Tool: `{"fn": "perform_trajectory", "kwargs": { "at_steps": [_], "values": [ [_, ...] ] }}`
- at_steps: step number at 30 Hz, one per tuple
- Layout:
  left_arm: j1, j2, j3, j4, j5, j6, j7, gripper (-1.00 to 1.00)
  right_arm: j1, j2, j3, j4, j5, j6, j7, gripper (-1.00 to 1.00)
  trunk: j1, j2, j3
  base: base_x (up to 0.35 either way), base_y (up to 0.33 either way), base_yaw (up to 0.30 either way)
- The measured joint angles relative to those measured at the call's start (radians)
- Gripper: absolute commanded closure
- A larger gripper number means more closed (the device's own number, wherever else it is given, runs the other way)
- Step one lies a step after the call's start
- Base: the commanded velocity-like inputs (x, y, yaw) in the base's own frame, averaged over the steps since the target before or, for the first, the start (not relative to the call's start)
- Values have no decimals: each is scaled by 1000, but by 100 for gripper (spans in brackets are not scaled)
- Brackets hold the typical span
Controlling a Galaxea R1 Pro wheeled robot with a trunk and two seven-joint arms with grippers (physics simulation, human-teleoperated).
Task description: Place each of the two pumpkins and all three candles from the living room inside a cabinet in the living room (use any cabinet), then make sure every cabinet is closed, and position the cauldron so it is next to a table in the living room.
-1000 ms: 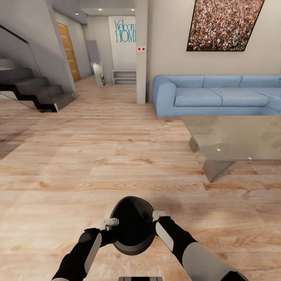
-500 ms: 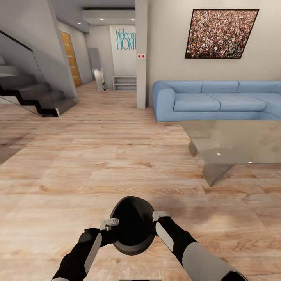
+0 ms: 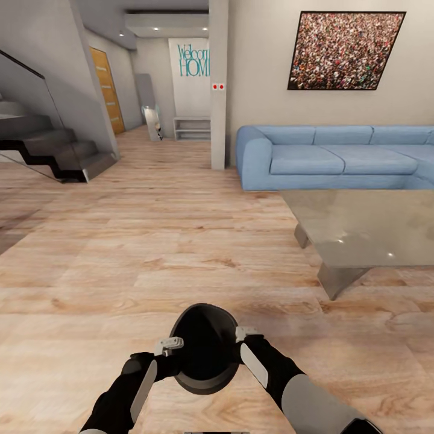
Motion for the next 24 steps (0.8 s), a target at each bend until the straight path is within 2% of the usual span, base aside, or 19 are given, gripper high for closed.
{"fn": "perform_trajectory", "kwargs": {
  "at_steps": [24],
  "values": [
    [0, 0, -1, 0, -1, 0, -1, 100, 0, 0, 0, 1, -1, -1, 0, 100, 0, 0, 0, 331, 1, -29]
  ]
}}
